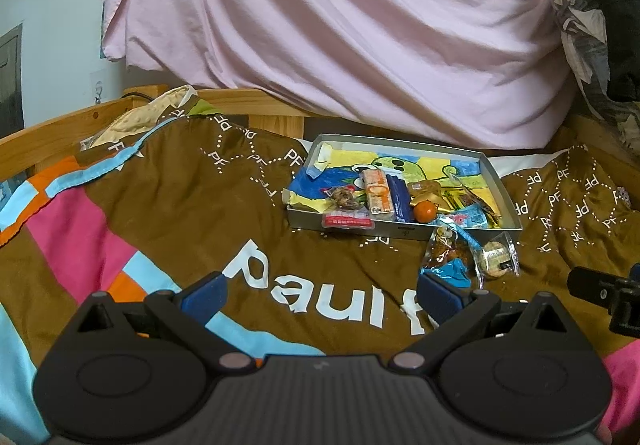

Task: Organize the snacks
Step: 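Lift both tools away and move back toward the last snacks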

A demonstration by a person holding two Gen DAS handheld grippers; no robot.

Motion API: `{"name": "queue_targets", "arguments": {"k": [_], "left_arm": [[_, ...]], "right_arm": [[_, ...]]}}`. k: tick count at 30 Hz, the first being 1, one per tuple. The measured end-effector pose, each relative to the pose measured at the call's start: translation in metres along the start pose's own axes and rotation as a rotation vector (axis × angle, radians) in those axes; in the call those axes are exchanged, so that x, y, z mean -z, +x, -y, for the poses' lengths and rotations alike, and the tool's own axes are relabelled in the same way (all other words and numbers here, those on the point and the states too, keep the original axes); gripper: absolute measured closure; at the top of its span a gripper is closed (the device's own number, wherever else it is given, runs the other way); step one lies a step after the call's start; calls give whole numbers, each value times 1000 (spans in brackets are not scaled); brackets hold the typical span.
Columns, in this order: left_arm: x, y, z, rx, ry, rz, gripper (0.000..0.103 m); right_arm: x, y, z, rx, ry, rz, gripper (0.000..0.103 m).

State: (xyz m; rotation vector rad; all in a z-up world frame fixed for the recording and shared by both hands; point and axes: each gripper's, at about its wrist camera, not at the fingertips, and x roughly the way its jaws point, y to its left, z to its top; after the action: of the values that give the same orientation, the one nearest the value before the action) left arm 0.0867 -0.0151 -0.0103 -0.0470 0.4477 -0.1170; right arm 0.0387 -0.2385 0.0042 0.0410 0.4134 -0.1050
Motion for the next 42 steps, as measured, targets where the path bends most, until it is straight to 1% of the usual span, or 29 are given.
{"name": "queue_targets", "arguments": {"k": [29,37,42], "left_arm": [[-1,2,0,4,-12,-4,0],[3,11,1,5,-14,-51,0],[-2,22,7,33,-4,-64,0]], "right_arm": [[0,3,-1,-5,-16,-12,1],[-1,9,2,13,-7,-50,1],[-10,16,8,5,6,-99,1]]}}
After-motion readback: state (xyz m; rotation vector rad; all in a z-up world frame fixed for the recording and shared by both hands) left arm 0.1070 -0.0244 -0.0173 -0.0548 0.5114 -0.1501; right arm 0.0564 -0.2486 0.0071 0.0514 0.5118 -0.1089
